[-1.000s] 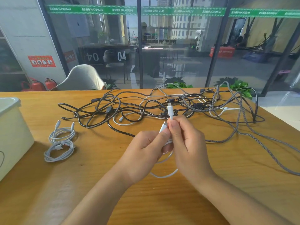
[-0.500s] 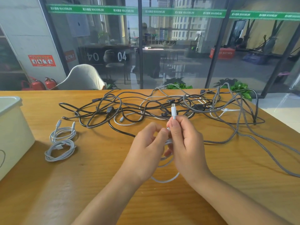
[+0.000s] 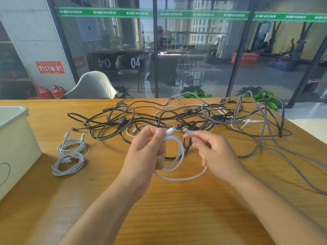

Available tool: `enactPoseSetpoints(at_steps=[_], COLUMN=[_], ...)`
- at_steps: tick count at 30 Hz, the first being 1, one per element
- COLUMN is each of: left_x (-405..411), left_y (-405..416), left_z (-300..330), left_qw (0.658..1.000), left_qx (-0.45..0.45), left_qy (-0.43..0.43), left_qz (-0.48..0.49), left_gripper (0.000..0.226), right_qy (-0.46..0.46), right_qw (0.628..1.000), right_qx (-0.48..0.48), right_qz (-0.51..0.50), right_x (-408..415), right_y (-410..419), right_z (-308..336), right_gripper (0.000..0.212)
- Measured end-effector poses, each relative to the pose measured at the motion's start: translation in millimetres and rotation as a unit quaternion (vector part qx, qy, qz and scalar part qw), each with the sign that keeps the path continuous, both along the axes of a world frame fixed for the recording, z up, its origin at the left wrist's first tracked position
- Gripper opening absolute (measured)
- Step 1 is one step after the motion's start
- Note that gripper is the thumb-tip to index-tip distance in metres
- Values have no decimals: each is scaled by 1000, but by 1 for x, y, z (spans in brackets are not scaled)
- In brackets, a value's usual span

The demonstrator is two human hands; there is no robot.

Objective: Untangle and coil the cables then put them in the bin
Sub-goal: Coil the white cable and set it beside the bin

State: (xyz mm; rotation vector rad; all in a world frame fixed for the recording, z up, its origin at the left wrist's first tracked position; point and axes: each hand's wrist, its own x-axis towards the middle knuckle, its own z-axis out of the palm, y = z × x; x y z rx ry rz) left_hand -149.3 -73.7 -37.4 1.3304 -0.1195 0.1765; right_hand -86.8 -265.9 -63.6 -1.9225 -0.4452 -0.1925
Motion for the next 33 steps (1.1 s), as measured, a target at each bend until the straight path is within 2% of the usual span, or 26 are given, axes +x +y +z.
enactPoseSetpoints(at_steps=[3,6,16,19,20,22,24,28,33], left_x=[0,0,3,4,5,5,5,5,6], left_y=[0,1,3,3,2,1,0,-1,-4], left_z=[0,-1,-3,-5,-5,-6,-6,-8,-9], left_qw=[1000,999,1000,1000,1000,1000,1000,999,1000], left_qx=[-25,-29,-10,1,2,4,8,6,6], left_qy=[4,7,12,12,12,15,17,18,11], left_qz=[-15,-14,6,17,20,23,23,29,27], left_gripper=[19,22,24,24,25,25,24,23,24], right_qy=[14,38,133,189,203,188,162,81,13], right_qw=[995,989,961,932,920,920,941,977,989], right_qx=[-58,-4,105,158,166,141,128,153,141], right_qz=[75,146,220,266,291,313,269,123,33], right_x=[-5,-11,-18,-21,-23,-26,-29,-31,-33], right_y=[2,9,16,16,14,14,20,36,42], right_z=[1,0,-3,3,6,8,5,-1,-9], right_gripper=[25,17,16,20,22,20,15,8,28])
